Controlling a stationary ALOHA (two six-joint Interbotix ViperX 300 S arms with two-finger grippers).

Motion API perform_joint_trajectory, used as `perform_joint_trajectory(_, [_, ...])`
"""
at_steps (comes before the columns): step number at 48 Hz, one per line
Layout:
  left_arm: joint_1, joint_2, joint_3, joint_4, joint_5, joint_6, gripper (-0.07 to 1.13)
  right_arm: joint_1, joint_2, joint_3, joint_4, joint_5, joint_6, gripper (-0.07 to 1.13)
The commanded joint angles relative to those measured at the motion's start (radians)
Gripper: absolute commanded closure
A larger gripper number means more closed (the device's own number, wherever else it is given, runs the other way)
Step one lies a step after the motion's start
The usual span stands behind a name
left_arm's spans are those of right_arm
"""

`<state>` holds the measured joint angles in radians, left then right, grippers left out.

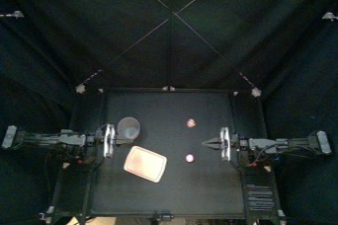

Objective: Pick the onion then place it on the pink plate
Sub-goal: Pick the onion

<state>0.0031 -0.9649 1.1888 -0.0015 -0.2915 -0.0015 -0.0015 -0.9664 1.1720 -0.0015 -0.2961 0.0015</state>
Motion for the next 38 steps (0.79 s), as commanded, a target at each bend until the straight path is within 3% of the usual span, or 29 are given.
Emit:
perform_joint_trajectory(1, [0.0, 0.008, -0.044, -0.002, 0.097, 0.005, 1.0, -0.006, 0.028, -0.011, 0.011, 0.002, 0.008, 0.98])
perform_joint_trajectory(13, [0.048, -0.003, -0.12, 0.002, 0.287, 0.006, 0.99, -0.083, 0.106, -0.058, 0.083, 0.038, 0.034, 0.93])
perform_joint_trajectory(17, [0.077, -0.008, -0.124, 0.002, 0.299, 0.006, 0.99, -0.121, 0.129, -0.075, 0.112, 0.061, 0.034, 0.86])
perform_joint_trajectory(22, [0.089, -0.009, -0.118, 0.002, 0.298, 0.006, 0.99, -0.156, 0.153, -0.083, 0.132, 0.077, 0.034, 0.66])
perform_joint_trajectory(32, [0.091, -0.009, -0.11, 0.0, 0.293, 0.006, 0.99, -0.236, 0.201, -0.072, 0.224, 0.084, 0.034, 0.01])
perform_joint_trajectory(38, [0.091, -0.009, -0.11, 0.002, 0.285, 0.006, 0.99, -0.279, 0.258, -0.072, 0.23, 0.094, 0.031, -0.01])
